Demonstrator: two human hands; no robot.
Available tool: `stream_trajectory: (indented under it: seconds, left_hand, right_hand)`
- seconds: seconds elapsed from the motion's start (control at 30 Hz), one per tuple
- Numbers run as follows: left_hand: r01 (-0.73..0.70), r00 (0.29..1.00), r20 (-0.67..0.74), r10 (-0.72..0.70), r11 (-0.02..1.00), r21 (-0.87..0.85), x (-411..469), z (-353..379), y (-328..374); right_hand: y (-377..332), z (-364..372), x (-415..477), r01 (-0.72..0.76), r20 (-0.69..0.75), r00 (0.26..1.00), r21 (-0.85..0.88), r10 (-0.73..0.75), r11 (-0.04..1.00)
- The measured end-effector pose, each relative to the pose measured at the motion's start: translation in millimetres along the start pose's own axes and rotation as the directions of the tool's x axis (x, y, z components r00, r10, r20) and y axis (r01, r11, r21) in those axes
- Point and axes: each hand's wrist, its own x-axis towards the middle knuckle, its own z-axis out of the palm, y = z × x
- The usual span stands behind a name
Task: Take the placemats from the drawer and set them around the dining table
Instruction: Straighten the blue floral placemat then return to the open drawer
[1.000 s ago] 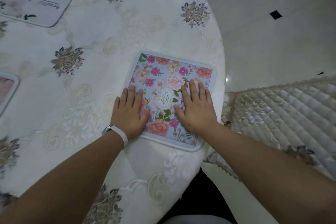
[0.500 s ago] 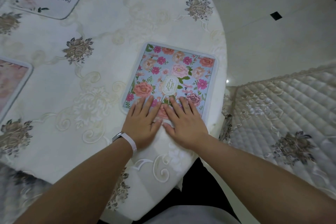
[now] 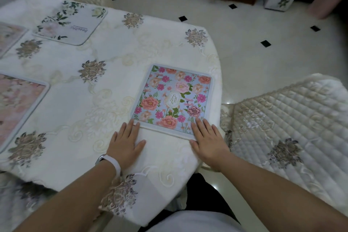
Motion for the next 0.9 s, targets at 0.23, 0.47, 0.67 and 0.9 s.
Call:
stream_trajectory:
  seconds: [0.23, 0.47, 0.67, 0.9]
  left_hand:
    - [-0.017, 0.994, -0.110, -0.002, 0.985, -0.174, -14.8, -36.6, 4.2]
    - [-0.196, 0.959, -0.249, 0.133, 0.949, -0.248, -27.7, -66.2, 32.4]
    - [-0.355, 0.898, -0.331, 0.291, 0.923, -0.152, -30.0, -84.8, 69.1]
    - [-0.415, 0.867, -0.360, 0.345, 0.899, -0.140, -39.1, -83.8, 98.5]
  right_hand:
    - [4.2, -26.1, -31.1, -0.098, -0.053, 0.994, 0.013, 0.099, 0.995]
    - [-10.3, -73.2, -53.5, -0.128, -0.166, 0.977, 0.047, 0.134, 0.991]
    - [-10.7, -101.4, -72.1, -0.106, -0.230, 0.965, 0.099, 0.126, 0.989]
    - [7.6, -114.7, -89.7, -0.117, -0.229, 0.965, 0.076, 0.132, 0.990]
